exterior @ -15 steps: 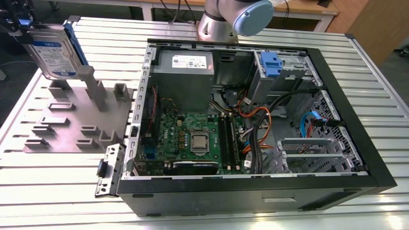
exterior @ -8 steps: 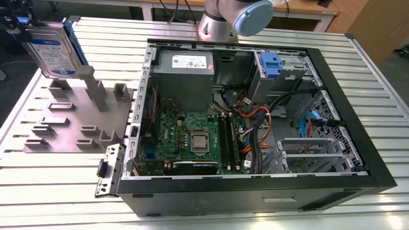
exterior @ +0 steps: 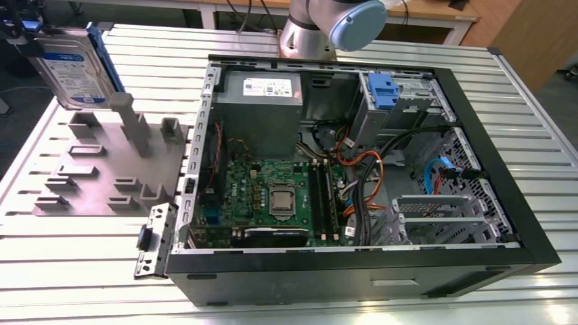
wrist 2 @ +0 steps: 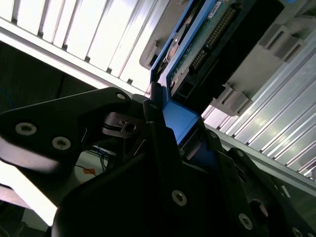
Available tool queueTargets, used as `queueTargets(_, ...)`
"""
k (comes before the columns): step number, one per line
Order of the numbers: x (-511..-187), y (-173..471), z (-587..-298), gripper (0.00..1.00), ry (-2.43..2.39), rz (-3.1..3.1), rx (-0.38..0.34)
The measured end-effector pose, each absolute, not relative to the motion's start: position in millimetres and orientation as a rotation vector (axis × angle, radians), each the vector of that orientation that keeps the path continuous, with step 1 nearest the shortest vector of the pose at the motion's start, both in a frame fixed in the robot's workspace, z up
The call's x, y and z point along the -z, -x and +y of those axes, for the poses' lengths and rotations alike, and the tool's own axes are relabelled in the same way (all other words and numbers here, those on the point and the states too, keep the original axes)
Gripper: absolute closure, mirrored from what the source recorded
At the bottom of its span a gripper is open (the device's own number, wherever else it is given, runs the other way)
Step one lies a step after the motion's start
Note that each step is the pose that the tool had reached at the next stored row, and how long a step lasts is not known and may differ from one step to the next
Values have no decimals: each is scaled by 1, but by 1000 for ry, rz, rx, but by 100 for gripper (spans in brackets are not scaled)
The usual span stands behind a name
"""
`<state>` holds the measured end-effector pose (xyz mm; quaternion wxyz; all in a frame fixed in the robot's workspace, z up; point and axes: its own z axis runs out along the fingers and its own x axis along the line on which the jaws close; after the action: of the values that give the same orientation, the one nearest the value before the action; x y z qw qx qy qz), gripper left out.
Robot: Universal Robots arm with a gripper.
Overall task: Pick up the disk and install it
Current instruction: 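Pick up the disk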
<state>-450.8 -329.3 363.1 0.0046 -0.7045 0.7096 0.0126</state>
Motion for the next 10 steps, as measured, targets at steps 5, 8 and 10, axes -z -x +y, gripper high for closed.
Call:
queueTargets(5,-366,451,-329,64,2207,2223,-40)
queueTargets(8,-367,451,-329,64,2207,2222,-39)
queueTargets(10,-368,451,-329,64,2207,2223,-40)
